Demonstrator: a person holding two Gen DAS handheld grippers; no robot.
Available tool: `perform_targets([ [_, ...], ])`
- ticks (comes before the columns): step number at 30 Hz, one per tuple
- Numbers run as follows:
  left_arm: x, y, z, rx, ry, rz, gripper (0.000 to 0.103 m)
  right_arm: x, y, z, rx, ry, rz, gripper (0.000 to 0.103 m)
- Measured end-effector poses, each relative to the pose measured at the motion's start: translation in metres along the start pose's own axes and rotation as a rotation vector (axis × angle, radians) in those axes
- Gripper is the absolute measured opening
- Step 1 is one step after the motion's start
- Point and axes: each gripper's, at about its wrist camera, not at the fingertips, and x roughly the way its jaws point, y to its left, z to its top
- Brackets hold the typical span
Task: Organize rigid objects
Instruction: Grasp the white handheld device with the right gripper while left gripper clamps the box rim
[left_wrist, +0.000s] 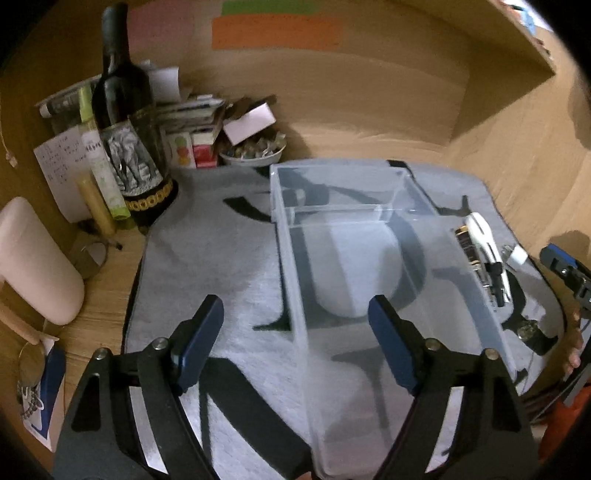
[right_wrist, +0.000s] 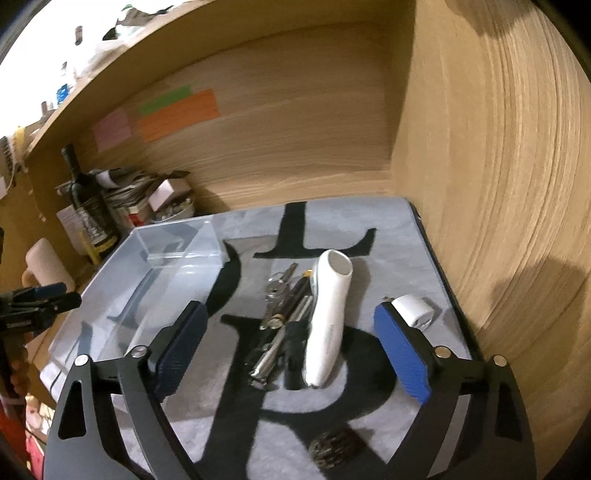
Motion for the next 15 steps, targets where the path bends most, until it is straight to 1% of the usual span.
perform_targets([
  [2,0.009,0.004,0.003,-0.005,0.027,-0.013,0.069,0.003,-0.003,-0.001,0.002,0.007,-0.013,0.077],
  [3,0.014,0.007,0.004,-0.008,0.045,-0.025,0.067,0.006,-0.004,-0.002,0.001,0.017,-0.022,0.076],
  [5,0.022,0.01,0.007,-0.015,0.073,-0.04,0.057,0.014,-0.005,-0.003,0.003,0.038,-0.037,0.071],
  [6,0.025,0.011,0.007,-0.02,0.084,-0.044,0.054,0.017,-0.006,-0.003,0.003,0.047,-0.039,0.069],
  [8,0.032,0.013,0.009,-0.032,0.112,-0.06,0.042,0.024,-0.007,-0.003,0.004,0.071,-0.054,0.061],
  [11,0.039,0.015,0.01,-0.047,0.133,-0.079,0.033,0.036,-0.011,-0.003,0.009,0.104,-0.066,0.053],
  [13,0.042,0.015,0.012,-0.051,0.142,-0.09,0.03,0.043,-0.011,-0.002,0.007,0.112,-0.083,0.048],
  [15,0.043,0.015,0.013,-0.054,0.147,-0.11,0.025,0.05,-0.013,-0.001,0.009,0.13,-0.085,0.045],
])
